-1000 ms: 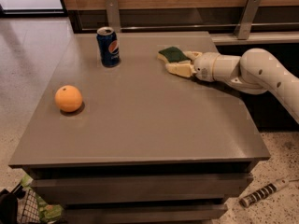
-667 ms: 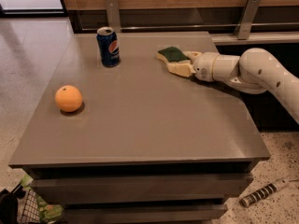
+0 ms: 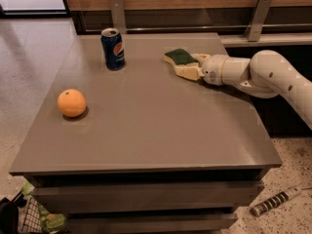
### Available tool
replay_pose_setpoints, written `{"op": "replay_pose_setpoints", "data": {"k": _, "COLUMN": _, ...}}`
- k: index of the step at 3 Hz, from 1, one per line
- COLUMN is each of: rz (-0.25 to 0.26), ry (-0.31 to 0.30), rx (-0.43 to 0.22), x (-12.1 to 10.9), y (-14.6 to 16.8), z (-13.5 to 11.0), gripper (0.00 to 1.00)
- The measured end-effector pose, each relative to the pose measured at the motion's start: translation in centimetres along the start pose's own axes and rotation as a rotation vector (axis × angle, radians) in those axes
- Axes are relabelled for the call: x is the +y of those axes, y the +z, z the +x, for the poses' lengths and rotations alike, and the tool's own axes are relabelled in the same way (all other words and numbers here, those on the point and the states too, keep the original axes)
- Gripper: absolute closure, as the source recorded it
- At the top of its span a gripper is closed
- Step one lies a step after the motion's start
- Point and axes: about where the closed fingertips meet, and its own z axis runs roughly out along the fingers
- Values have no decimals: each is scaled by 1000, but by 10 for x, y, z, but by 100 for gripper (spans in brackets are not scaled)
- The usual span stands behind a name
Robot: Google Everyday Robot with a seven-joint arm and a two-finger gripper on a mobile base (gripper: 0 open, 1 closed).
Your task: Move sponge near orange
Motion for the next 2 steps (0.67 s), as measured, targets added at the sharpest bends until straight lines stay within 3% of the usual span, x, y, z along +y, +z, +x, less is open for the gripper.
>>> {"op": "replay_pose_setpoints", "data": {"k": 2, "rz": 0, "ry": 0, "rx": 0, "x": 0, "y": 0, "z": 0, "gripper": 100}}
